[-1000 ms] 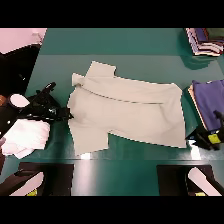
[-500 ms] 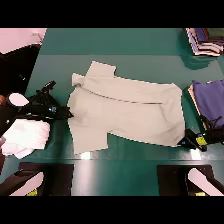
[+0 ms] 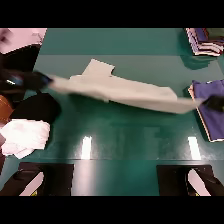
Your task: Fold the shirts.
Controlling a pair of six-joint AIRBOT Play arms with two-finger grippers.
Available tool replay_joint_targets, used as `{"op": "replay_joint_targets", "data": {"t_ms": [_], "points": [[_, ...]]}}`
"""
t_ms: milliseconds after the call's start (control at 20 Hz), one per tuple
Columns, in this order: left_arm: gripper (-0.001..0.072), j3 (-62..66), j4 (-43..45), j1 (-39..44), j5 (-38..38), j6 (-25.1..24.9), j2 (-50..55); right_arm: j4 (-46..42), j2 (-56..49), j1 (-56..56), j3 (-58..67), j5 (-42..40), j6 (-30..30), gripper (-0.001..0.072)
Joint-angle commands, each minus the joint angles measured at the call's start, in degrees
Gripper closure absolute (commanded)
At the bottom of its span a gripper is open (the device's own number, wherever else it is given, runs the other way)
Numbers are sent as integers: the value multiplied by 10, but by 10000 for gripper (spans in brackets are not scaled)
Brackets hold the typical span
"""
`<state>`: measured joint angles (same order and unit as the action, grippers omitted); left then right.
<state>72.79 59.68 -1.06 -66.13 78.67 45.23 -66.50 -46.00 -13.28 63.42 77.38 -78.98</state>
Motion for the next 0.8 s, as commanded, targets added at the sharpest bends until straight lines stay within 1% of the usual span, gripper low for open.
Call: {"op": "replay_joint_targets", "data": {"t_ms": [0, 100, 250, 300, 400, 550, 650, 750], "points": [[679, 209, 22, 0, -7, 34, -36, 4, 26, 6, 228, -4, 0, 696], [680, 322, 21, 0, -11, 55, -36, 4, 25, -13, 342, 9, 0, 696], [680, 451, 30, -1, -9, 80, -26, 4, 0, -40, 487, 44, 0, 697], [680, 478, 31, -1, -9, 84, -25, 3, -12, -47, 530, 60, -1, 697], [681, 494, 32, -1, -8, 84, -25, 3, -33, -54, 585, 82, -13, 697], [681, 460, 38, 0, -44, 84, 4, 6, -57, -55, 579, 103, -27, 698], [680, 408, 37, 0, -71, 84, 39, 9, -73, -47, 516, 111, -29, 698], [680, 353, 38, 0, -90, 82, 91, 1, -110, -11, 447, 121, -29, 698]]}}
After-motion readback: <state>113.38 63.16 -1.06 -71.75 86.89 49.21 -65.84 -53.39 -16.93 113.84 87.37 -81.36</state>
